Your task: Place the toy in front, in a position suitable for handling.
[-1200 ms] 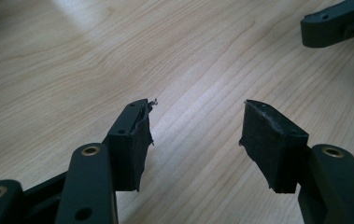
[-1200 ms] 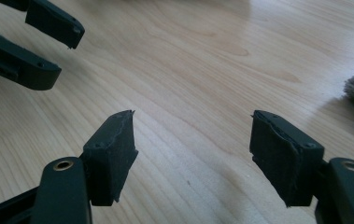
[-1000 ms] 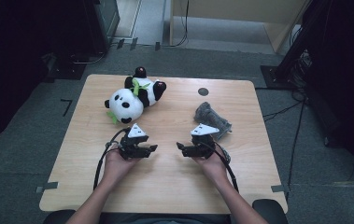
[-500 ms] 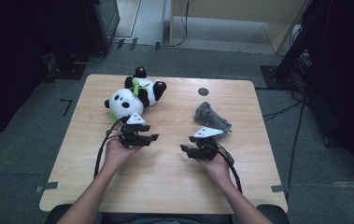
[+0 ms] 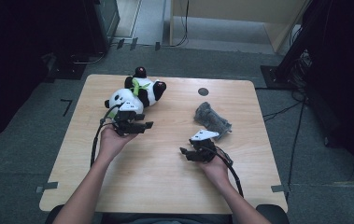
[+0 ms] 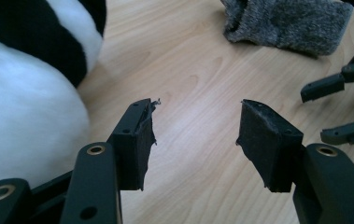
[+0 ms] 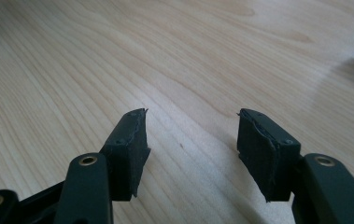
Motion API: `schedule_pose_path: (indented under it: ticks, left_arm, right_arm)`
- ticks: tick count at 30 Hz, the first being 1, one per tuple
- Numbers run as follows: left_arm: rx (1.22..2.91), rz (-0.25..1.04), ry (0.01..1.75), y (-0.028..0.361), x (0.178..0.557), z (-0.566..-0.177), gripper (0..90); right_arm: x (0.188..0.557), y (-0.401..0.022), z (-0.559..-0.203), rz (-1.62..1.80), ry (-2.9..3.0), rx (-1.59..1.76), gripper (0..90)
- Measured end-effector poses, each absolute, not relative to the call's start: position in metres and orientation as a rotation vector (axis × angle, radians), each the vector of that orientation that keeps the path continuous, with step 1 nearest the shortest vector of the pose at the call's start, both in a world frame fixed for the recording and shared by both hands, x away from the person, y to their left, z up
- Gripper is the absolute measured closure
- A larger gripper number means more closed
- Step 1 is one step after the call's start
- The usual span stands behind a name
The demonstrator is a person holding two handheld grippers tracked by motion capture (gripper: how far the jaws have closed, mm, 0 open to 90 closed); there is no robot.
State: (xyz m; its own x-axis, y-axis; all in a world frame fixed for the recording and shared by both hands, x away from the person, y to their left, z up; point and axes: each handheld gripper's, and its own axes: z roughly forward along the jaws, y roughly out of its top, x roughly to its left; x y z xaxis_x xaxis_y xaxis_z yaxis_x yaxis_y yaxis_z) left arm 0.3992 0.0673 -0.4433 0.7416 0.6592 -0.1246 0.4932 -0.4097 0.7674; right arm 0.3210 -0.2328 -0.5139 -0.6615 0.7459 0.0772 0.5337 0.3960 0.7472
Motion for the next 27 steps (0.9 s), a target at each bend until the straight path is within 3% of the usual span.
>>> schedule_pose_path:
  ticks: [5, 10, 27]
  left_arm:
    - [2.071, 0.269, 0.879, 0.075, 0.408, -0.44, 44.6]
    - [2.074, 0.29, 0.928, 0.08, 0.419, -0.44, 49.8]
    - [2.071, 0.389, 0.926, 0.09, 0.447, -0.419, 50.5]
  right_arm:
    - [0.317, -0.23, -0.52, 1.112, 2.362, 1.112, 44.0]
    - [0.314, -0.228, -0.522, 1.101, 2.343, 1.095, 43.5]
    - [0.311, -0.226, -0.522, 1.089, 2.342, 1.099, 37.6]
